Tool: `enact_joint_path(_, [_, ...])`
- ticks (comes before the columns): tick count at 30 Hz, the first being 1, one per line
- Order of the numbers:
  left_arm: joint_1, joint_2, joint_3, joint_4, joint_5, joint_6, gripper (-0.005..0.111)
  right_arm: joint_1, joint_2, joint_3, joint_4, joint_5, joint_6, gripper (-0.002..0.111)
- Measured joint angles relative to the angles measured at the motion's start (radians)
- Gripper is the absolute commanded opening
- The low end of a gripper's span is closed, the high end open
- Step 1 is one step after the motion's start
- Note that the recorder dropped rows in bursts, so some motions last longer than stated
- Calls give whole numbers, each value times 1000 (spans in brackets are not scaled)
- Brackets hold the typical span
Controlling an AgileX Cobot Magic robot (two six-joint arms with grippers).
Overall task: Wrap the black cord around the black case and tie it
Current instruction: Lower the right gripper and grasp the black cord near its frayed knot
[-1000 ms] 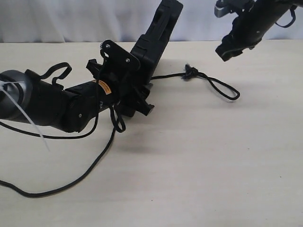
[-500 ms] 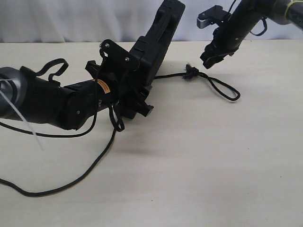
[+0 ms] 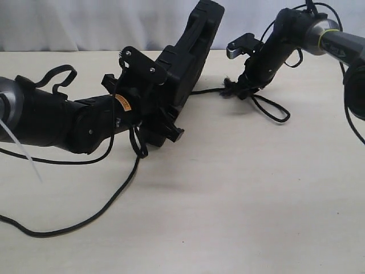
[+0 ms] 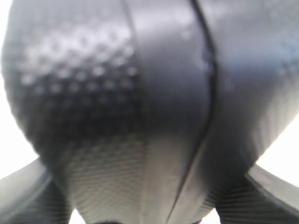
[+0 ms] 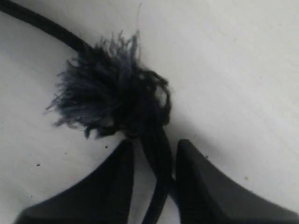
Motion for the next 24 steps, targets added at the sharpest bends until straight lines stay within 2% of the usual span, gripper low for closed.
enact_joint_path(2, [0, 0, 0, 0, 0, -2, 0, 0, 0, 0, -3, 2, 46, 4])
enact_joint_path(5, [0, 0, 0, -21, -2, -6, 0, 1, -2, 0, -38, 31, 247, 4])
enact_joint_path(8, [0, 0, 0, -52, -11, -8, 0, 1, -17, 0, -52, 134, 362, 4])
enact_joint_path(12, [0, 0, 2, -63, -17, -8, 0, 1, -56, 35, 6, 198, 407, 4])
enact_joint_path(17, [9, 0, 2, -71, -18, 1, 0, 1, -187, 267, 104, 196, 424, 4])
enact_joint_path(20, [20, 0, 2, -71, -18, 3, 0, 1, -298, 477, 179, 107, 423, 4])
enact_joint_path(24, [22, 2, 2, -71, -22, 6, 0, 1, -395, 704, 432, 17, 267, 5])
